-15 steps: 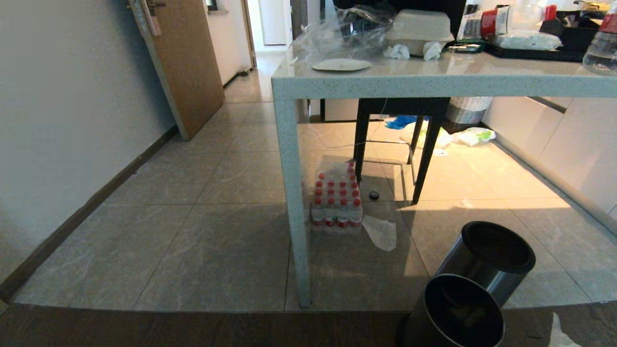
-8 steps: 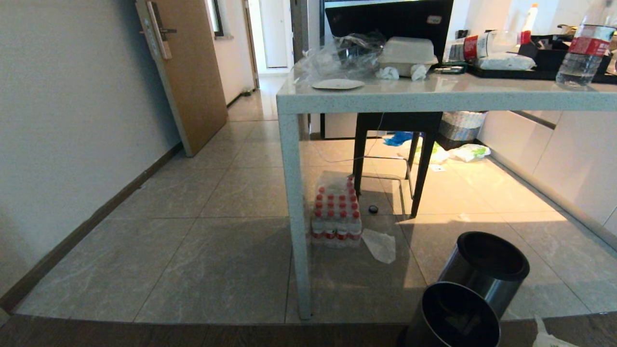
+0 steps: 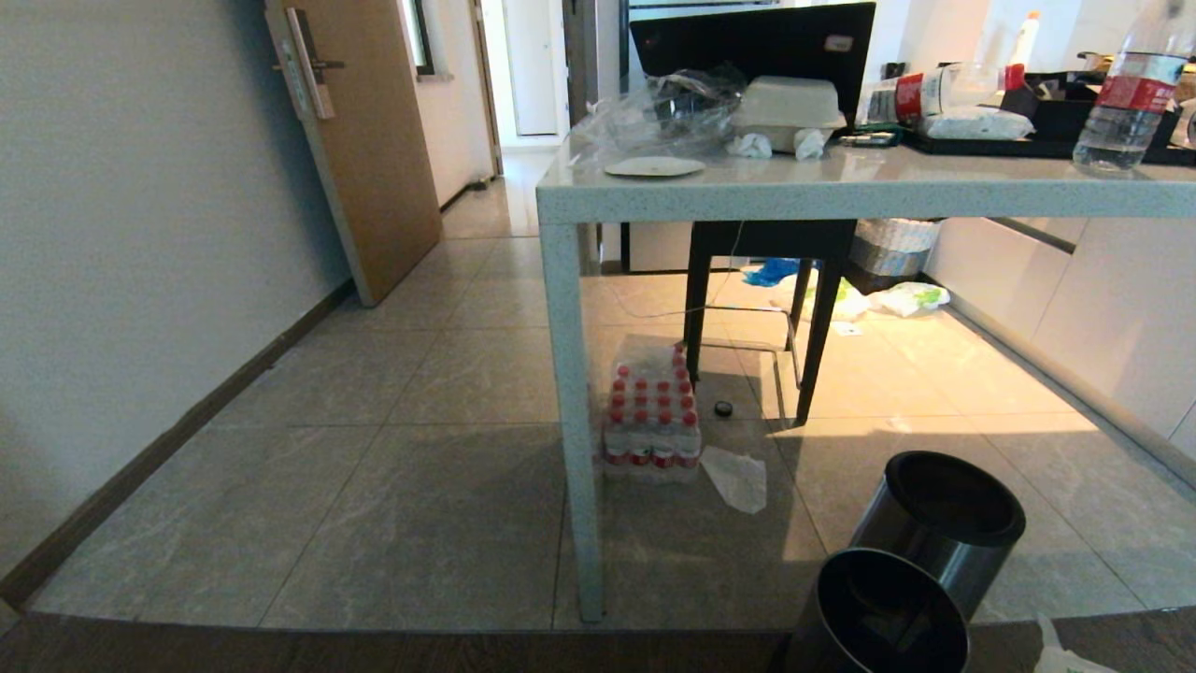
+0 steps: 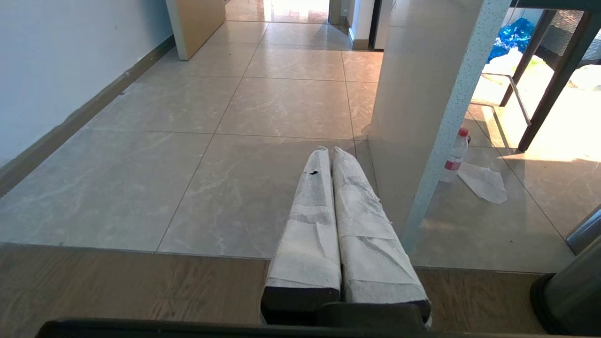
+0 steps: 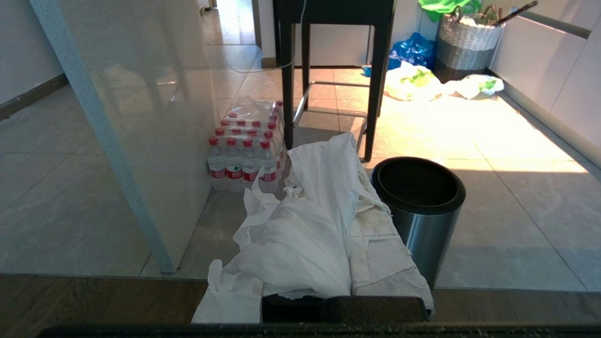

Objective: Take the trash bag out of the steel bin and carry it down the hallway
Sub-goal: Put the trash bag at the door

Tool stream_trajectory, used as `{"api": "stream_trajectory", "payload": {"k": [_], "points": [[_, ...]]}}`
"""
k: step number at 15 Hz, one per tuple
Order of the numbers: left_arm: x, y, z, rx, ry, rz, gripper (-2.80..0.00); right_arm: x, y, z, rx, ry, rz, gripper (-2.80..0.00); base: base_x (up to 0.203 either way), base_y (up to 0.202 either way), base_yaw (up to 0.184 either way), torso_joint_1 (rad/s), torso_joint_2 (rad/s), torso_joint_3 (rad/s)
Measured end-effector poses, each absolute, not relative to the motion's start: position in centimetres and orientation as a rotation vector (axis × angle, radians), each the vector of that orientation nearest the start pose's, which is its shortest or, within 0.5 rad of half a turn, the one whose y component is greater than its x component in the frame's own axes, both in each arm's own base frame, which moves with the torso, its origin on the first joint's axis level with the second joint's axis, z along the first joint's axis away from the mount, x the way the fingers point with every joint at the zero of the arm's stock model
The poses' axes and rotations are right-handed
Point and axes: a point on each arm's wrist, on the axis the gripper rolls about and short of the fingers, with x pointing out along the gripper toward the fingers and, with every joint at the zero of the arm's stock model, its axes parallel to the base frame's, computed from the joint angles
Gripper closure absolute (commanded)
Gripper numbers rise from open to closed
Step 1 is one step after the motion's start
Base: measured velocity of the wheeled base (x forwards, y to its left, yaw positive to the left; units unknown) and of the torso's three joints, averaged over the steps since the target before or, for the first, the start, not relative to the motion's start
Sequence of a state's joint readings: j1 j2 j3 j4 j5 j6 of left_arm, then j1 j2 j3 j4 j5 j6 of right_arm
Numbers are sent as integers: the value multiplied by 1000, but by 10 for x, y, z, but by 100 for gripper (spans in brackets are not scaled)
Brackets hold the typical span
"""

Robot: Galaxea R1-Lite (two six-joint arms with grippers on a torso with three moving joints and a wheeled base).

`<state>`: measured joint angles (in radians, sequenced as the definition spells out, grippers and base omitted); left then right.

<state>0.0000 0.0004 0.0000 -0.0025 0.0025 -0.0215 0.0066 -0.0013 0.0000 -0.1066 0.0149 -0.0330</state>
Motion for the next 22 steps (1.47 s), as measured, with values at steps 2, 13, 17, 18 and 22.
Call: {"api": "stream_trajectory", "payload": {"k": [2, 13, 17, 18, 22], "points": [[-23, 0, 76, -23, -2, 3, 0, -23, 0, 86, -34, -108, 20, 0, 0, 0, 0, 0, 0, 0], [-23, 0, 76, -25, -2, 3, 0, -23, 0, 86, -33, -108, 19, 0, 1, 118, -2, 1, 0, 3], [-23, 0, 76, -26, -3, 3, 0, -23, 0, 86, -33, -108, 19, 0, 0, 193, 1, 5, 3, 3], [-23, 0, 76, -26, -2, 3, 0, -23, 0, 86, -33, -108, 19, 0, 0, 191, 3, 2, -2, 2], [-23, 0, 76, -26, -2, 3, 0, -23, 0, 86, -33, -108, 20, 0, 0, 190, 0, 2, 3, 2]]}}
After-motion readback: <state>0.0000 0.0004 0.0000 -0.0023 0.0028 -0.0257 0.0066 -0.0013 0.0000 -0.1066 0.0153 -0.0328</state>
